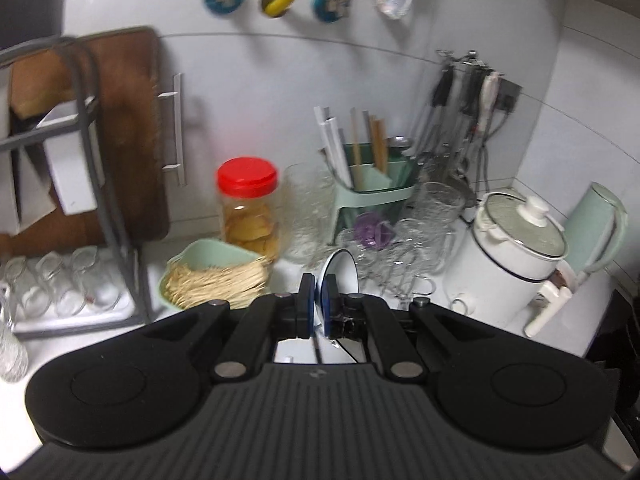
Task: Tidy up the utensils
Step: 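Lift the white ceramic spoon with the left tool toward the mug, then lower the white ceramic spoon into the mug and open the left tool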
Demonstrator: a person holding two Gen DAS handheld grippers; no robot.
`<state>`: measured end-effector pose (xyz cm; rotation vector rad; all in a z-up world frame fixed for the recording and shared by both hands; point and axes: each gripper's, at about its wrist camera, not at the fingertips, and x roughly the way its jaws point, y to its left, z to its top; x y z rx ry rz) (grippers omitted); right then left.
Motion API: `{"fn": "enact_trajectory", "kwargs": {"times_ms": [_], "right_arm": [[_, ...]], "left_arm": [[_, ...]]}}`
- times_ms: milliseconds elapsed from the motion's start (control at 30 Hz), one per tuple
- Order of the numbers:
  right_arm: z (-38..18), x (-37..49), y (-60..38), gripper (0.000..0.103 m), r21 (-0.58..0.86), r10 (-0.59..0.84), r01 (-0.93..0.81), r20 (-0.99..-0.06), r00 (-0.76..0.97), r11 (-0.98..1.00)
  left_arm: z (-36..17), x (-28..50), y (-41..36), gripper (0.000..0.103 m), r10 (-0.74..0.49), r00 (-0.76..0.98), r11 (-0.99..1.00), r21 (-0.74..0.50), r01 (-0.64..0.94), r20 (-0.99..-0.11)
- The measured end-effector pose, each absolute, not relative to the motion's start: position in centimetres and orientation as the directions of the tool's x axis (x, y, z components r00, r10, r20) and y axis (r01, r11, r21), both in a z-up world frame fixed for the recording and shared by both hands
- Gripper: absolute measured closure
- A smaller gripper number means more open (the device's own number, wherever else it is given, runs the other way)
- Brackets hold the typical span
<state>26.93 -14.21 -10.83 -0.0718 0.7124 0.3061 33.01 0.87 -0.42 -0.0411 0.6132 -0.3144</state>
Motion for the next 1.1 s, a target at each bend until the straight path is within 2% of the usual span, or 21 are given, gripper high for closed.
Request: {"fn": "enact_trajectory", "kwargs": {"times_ms": [233,467,1100], "right_arm": [[-10.8,27.0,-14.2,0.014,0.037,0.259,-0.313,-0.656,0.709,0.949],[-10.8,27.1,-14.2,0.014,0.033,0.269,-0.328,-0.655,0.706,0.944],[-11.0,26.7,-14.6,0.014,0.037,0.295,-0.352,-0.632,0.716,0.935]], "left_arm": [[-0.9,33.4,-2.2,0.098,-0.357,0.743,0.924,-0.098,0.369,-0.566],[-3.0,33.2,-4.9,0.098,-0.354,0.712,0.907,-0.035,0.421,-0.607],[-6.6,31.3,-4.9,0.097,-0.391,0.529,0.853,-0.081,0.516,-0.753]]}}
